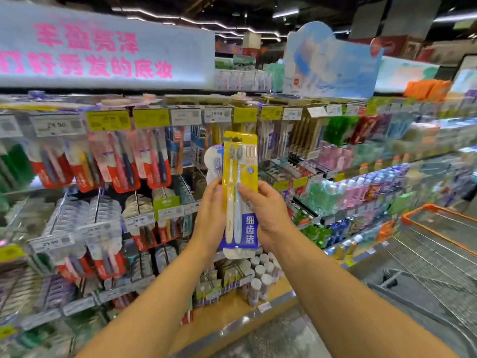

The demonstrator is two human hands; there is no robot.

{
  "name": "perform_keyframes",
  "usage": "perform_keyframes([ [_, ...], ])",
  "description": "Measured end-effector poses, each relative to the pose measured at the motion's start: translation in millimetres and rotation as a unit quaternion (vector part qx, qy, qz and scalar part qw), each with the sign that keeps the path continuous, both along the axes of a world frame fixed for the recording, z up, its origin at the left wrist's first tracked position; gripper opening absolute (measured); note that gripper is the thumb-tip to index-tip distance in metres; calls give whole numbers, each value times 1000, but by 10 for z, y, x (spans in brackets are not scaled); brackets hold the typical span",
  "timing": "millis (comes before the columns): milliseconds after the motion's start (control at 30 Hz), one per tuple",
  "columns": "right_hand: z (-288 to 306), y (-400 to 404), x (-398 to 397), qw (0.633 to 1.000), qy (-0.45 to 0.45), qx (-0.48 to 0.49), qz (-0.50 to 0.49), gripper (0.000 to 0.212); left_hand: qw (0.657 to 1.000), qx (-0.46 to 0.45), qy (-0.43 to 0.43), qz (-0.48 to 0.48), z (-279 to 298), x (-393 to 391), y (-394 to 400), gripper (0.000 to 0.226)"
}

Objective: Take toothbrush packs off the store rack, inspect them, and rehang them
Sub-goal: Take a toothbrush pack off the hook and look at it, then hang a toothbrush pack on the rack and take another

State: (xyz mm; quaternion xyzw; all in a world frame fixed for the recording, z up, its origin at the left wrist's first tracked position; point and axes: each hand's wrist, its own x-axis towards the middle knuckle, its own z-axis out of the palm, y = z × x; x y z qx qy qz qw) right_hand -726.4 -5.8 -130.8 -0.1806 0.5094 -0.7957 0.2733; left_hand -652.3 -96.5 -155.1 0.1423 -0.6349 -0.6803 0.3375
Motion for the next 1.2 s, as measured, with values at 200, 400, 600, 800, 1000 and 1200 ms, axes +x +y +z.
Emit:
perform_keyframes([
  [200, 78, 377, -559, 999, 2, -5, 36, 25, 997, 17, 0, 71, 73, -484, 451, 24],
  [400, 105, 645, -1014, 999, 11, 12, 52, 21, 995, 19, 3, 99, 120, -800, 728, 28],
  [600, 112, 837, -1433, 996, 25, 35, 76, 11, 993, 10, -11, 115, 122, -1014, 818, 34],
  [800, 116, 792, -1724, 993, 28, 72, 88, 15, 992, 0, -14, 123, 59, -1157, 812, 42],
  [1000, 9, 552, -1928, 991, 27, 99, 81, 38, 993, -18, -37, 115, -105, -1282, 608, 66],
  [1200, -25, 253, -2118, 988, -11, 134, 70, 32, 992, -21, -29, 118, -280, -1526, 343, 64],
])
